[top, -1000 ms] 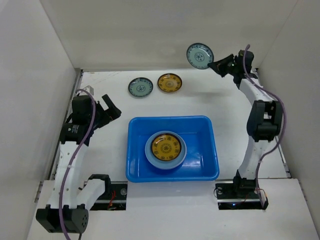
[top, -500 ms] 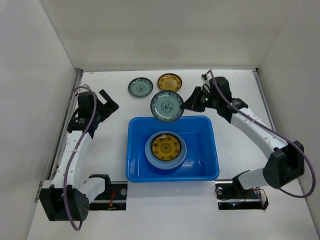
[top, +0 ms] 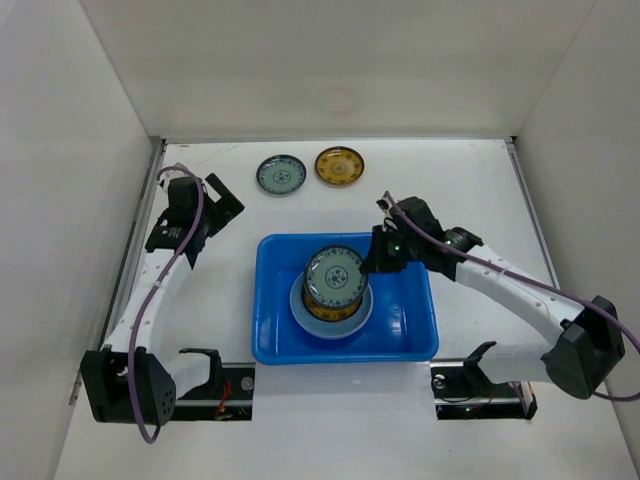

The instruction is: Place the plates into the plastic bin on the countertop

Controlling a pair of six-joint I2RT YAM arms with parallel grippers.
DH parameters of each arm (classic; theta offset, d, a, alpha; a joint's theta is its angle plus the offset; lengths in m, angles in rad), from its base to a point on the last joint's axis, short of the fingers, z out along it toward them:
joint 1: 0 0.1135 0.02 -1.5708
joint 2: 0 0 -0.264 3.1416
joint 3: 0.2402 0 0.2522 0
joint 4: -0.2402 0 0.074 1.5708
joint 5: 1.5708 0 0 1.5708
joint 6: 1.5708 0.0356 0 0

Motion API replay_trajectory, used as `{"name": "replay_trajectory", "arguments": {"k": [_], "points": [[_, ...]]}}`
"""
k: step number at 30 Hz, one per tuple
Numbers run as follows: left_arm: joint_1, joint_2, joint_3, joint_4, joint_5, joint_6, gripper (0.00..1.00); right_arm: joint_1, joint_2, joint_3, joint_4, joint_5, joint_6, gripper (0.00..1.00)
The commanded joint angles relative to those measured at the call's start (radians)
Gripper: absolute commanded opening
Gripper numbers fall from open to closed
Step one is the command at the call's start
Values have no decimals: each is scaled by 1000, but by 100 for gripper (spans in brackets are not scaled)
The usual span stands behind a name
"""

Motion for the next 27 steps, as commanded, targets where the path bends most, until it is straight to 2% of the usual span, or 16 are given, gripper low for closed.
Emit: {"name": "replay_trajectory", "arguments": {"k": [1, 5, 8, 12, 15, 17, 21, 27], "points": [[-3, 11, -1, 50, -29, -19, 100, 53, 36, -4, -22, 64, -52, 7], [-27, 55, 13, 81, -36, -33, 100, 97, 96, 10, -23, 105, -75, 9], [-49, 94, 28, 104, -55, -36, 100, 134, 127, 38, -34, 133, -97, 16], [-57, 151, 50, 136, -61, -36, 100, 178, 141, 79, -78, 199, -120, 41], [-50, 201, 65, 165, -63, -36, 100, 212, 133, 114, -132, 246, -143, 64], [-41, 246, 76, 190, -56, -34, 100, 231, 110, 139, -172, 278, -158, 73], [-40, 354, 117, 237, -30, -25, 100, 237, 43, 191, -247, 334, -164, 82], [-20, 543, 188, 361, 103, -53, 99, 220, -91, 216, -256, 344, -152, 84]]}}
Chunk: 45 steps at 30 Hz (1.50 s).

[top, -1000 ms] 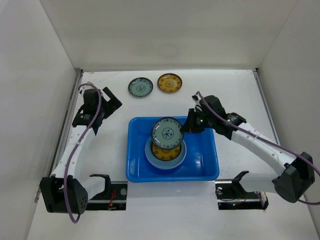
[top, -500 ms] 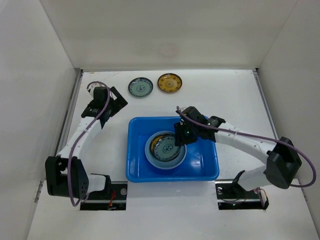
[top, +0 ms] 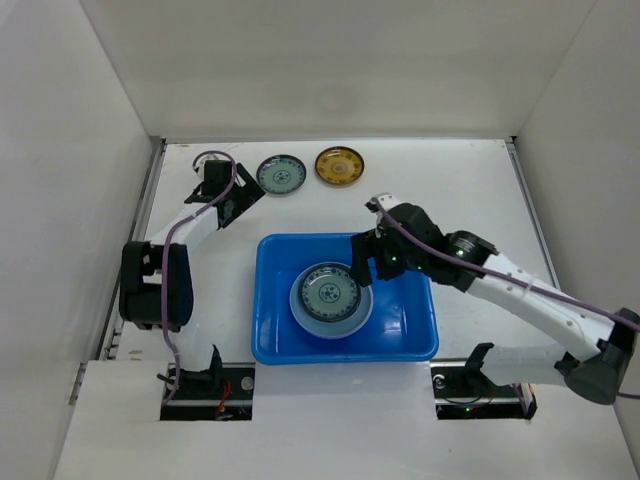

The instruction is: Place the plates into the plastic bin on the countertop

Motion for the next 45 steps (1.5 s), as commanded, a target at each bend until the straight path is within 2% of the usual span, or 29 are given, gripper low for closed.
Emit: {"name": "replay_trajectory", "arguments": {"k": [1, 6, 12, 16, 22, 27, 30, 33, 36, 45], "points": [[23, 71, 62, 133, 106, -32, 97, -25, -89, 31, -15, 38, 0, 84], [44, 204, 114, 248, 207, -84, 89, -65, -144, -28, -6, 41, 35, 84], [40, 338, 195, 341, 235, -190, 78, -69, -167, -73, 3, 62, 67, 83], [40, 422, 255, 354, 257, -259, 64, -77, -170, -76, 3, 73, 83, 83], [40, 508, 313, 357, 255, -324, 49, -97, -185, -85, 3, 88, 102, 82], [38, 575, 359, 357, 250, -356, 33, -114, -207, -104, 2, 101, 127, 82], [38, 615, 384, 352, 247, -373, 18, -124, -222, -122, 3, 102, 144, 82], [41, 631, 398, 345, 246, -385, 6, -134, -231, -133, 3, 102, 156, 82], [48, 608, 404, 335, 244, -383, 2, -141, -241, -142, 10, 104, 164, 81], [101, 383, 522, 230, 303, -310, 1, -253, -317, -182, 69, 87, 124, 81]]}}
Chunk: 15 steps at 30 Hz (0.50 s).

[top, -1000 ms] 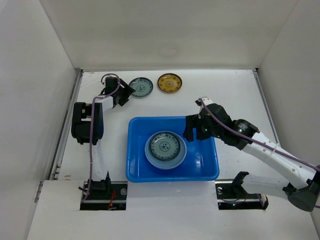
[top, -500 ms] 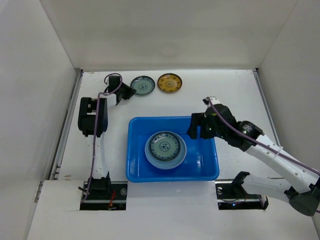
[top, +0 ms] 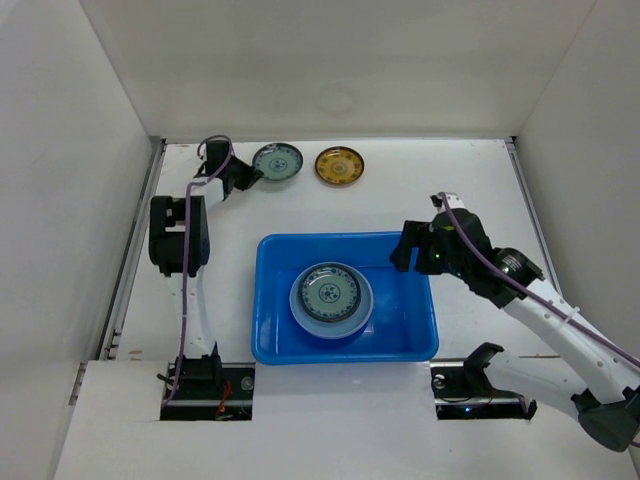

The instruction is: Place the plates into the plastic bin on the countertop

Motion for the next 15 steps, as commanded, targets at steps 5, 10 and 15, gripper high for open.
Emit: {"name": "replay_trajectory", "arguments": {"k": [5, 10, 15], "points": [[17, -377, 137, -170, 63, 107, 2, -104, -72, 12, 79, -2, -71, 82], [-58, -599, 27, -328, 136, 250, 3, -192, -118, -52, 171, -12, -69, 83], [-217, -861, -214, -492, 158, 394, 4, -271, -155, -124, 251, -47, -41, 83]]}}
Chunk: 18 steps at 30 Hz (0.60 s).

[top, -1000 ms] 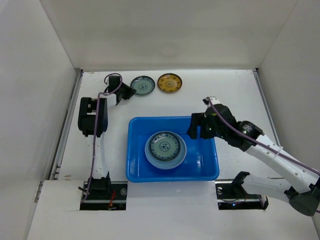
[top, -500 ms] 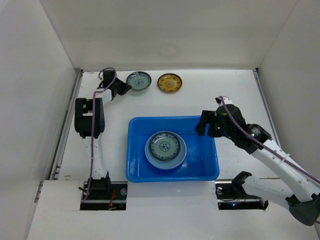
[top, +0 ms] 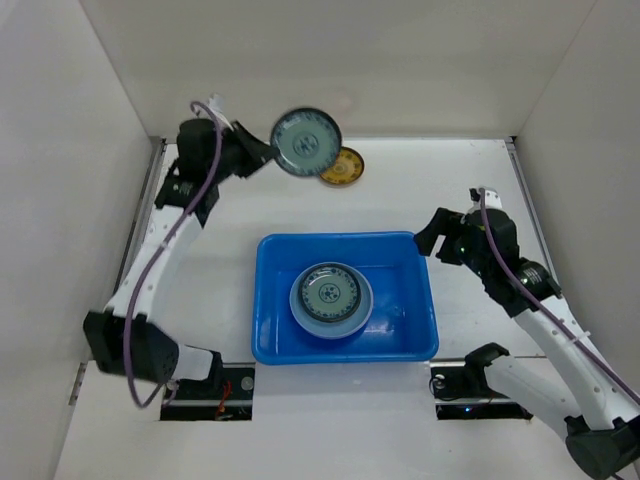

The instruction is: Place the plates into the plastic bin on the countertop

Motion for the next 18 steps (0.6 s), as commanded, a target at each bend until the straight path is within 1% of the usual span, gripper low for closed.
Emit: {"name": "replay_trajectory", "arguments": {"k": [1, 4, 8, 12, 14, 18], "points": [[-113, -119, -151, -235, 66, 154, 4, -46, -26, -37, 121, -31, 13, 83], [-226, -210, -217, -369, 54, 215, 4, -87, -32, -69, 163, -50, 13, 83], [-361, -282, -282, -475, -20, 246, 4, -121, 6, -68, 190, -71, 15, 83], [-461, -296, -345, -491, -60, 247, 5, -120, 32, -69, 256, -56, 50, 83], [-492, -279, -371, -491, -70, 251, 5, -123, 52, -69, 288, -65, 62, 83], [-533, -221, -408, -491, -109, 277, 5, -120, 100, -35, 299, -70, 64, 82]]}}
